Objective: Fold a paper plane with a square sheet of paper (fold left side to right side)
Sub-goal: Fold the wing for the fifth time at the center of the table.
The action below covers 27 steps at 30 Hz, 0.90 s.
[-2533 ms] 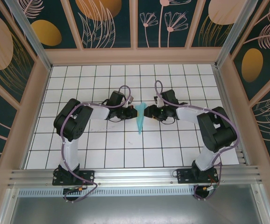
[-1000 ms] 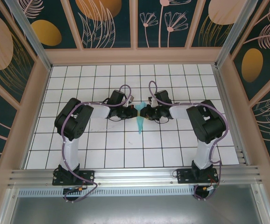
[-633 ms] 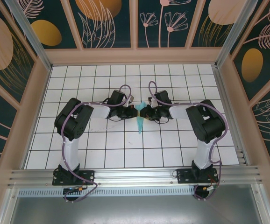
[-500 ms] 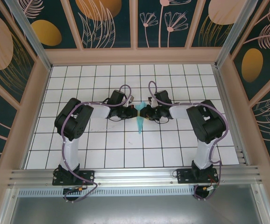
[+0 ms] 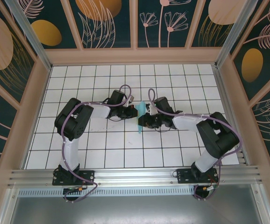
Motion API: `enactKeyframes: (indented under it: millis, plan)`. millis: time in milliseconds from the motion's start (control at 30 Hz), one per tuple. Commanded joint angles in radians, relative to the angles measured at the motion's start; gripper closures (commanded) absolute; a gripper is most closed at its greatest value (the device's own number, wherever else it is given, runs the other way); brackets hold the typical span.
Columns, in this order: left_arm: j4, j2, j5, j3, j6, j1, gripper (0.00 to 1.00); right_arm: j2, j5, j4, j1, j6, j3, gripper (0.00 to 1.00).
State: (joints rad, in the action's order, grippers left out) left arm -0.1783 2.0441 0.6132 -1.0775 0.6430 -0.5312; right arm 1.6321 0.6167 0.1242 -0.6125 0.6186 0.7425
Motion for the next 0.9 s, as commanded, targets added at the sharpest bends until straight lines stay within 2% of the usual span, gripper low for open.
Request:
enactKeyframes:
  millis: [0,867]
  plan:
    - [0.022,0.06,-0.13,-0.007,-0.032,0.002,1.0,0.0,0.021,0.07,-0.028,0.04,-0.025,0.76]
    - [0.026,0.06,-0.13,-0.007,-0.037,0.002,1.0,0.109,-0.018,0.0,-0.047,-0.003,0.045,0.76]
